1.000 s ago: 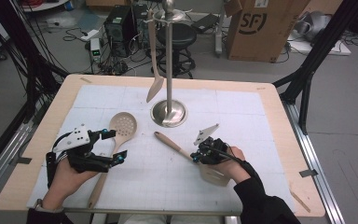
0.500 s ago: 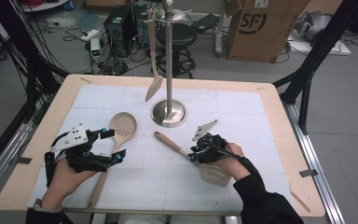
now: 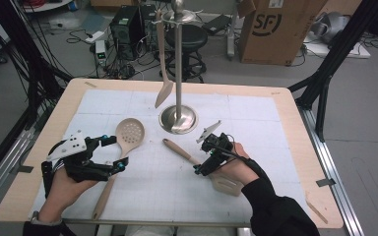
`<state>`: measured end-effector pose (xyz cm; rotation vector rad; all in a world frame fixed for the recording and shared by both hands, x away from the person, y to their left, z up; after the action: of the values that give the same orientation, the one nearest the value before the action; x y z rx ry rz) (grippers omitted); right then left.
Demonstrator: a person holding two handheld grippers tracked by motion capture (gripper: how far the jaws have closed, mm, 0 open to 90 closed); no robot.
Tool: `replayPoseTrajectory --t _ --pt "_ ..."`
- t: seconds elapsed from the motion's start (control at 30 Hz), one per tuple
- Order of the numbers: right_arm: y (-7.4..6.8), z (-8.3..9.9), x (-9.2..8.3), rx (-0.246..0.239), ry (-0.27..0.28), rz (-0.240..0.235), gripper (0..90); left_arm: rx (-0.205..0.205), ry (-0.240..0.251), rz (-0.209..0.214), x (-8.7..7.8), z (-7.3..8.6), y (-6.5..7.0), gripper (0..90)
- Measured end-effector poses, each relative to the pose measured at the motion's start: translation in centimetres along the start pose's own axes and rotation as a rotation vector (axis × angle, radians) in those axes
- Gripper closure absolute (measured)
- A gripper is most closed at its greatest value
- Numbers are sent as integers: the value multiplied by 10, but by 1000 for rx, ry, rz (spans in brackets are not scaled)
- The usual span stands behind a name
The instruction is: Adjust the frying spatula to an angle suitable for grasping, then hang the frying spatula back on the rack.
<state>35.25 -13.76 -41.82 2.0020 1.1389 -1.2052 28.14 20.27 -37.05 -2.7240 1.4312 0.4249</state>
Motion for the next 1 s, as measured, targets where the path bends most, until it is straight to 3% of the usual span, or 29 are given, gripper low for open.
replayPoseTrajectory --t 0.17,0.3,0.53,0.83,1.0 --pt "0 -2 7 -22 -49 -2 15 -1 1 -9 -3 1 -1 151" --pt "-1 -4 11 -29 -55 -14 16 -5 4 -12 -4 2 0 151" --pt "1 -6 17 -16 -87 -10 56 -3 0 -13 -6 2 0 151" --pt "2 -4 23 -4 -165 -11 246 -2 0 -16 -7 2 1 151" --pt "0 -4 24 -11 -178 -8 331 -1 0 -18 -7 2 1 151"
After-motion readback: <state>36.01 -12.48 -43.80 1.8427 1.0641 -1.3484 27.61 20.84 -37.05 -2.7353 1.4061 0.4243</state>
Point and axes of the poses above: each handheld gripper's, and its own axes: x roughly forward along the jaws, z roughly out of its underside, y roughly to its right, the point moved 3 cm from there along x, roughly forward along the jaws, and after that the axes turned 3 degrees about -y, right-handed, at the moved point
